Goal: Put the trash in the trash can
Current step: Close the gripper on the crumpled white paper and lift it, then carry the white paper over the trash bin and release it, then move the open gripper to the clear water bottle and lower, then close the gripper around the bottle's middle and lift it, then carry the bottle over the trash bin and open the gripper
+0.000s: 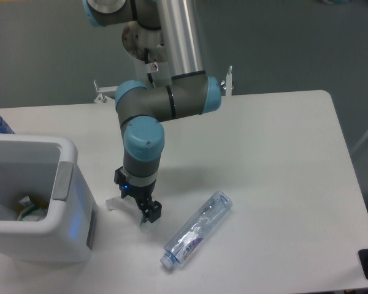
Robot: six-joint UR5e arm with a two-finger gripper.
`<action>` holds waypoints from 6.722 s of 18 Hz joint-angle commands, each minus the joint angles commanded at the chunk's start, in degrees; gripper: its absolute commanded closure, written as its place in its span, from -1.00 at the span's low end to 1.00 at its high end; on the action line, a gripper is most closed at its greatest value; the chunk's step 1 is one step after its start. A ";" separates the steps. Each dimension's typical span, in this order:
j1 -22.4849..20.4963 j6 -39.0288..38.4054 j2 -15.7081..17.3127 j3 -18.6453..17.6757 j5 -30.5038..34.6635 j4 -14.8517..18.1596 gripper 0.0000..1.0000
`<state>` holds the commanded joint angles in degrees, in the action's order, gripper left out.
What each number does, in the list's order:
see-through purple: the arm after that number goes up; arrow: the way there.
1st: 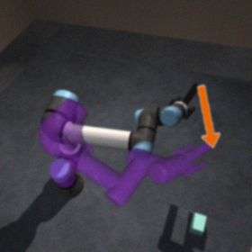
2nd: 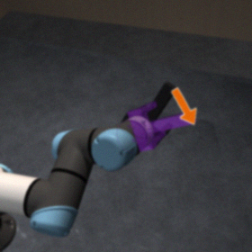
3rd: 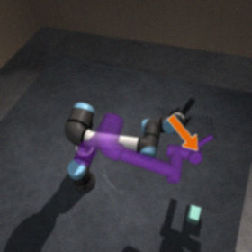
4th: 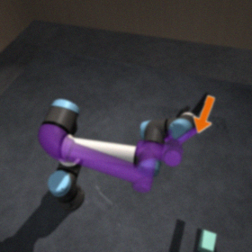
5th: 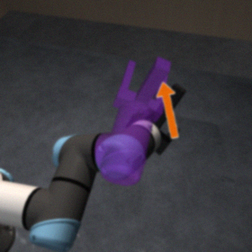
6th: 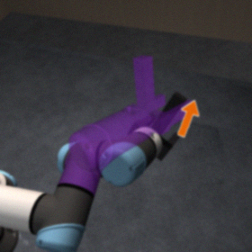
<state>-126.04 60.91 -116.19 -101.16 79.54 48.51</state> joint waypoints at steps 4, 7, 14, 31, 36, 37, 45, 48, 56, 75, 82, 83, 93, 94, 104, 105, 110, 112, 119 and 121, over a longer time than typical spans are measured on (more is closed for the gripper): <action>-0.09 -0.44 1.31 0.09 -0.26 0.09 1.00; -0.87 -0.44 2.72 0.26 -0.44 0.61 1.00; -5.18 -0.53 6.68 4.21 -9.65 9.56 1.00; -7.03 -19.86 14.05 19.51 -31.28 12.13 1.00; -3.00 -23.55 16.60 19.34 -31.99 11.78 1.00; -2.21 -23.64 16.96 19.08 -31.82 11.78 1.00; 3.34 -24.17 16.44 16.79 -31.91 10.82 -1.00; 3.43 -24.34 16.70 15.56 -31.90 8.80 -1.00; -7.98 -22.77 11.88 18.98 -31.55 8.53 -1.00; -9.41 -13.45 -7.81 22.85 -7.13 9.14 -1.00; -5.45 -13.45 -12.39 24.61 2.80 11.08 -1.00; -5.01 -13.45 -12.83 24.87 4.12 11.08 -1.00; -2.64 -14.15 -16.70 26.19 11.51 10.55 -1.00; -2.55 -14.15 -16.79 26.19 11.51 10.55 -1.00; -2.55 -14.06 -16.35 27.15 11.25 10.64 0.00; -2.55 -14.06 -16.09 27.59 10.99 10.72 0.00; -2.81 -13.80 -14.77 28.65 10.64 10.55 0.05; -3.60 -13.71 -12.93 28.83 9.76 10.55 0.06; -9.40 -15.20 -4.67 30.06 -11.67 10.55 0.25; -11.07 -15.55 -2.73 30.06 -18.94 11.07 0.23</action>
<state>-137.10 45.35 -118.92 -71.10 60.60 59.59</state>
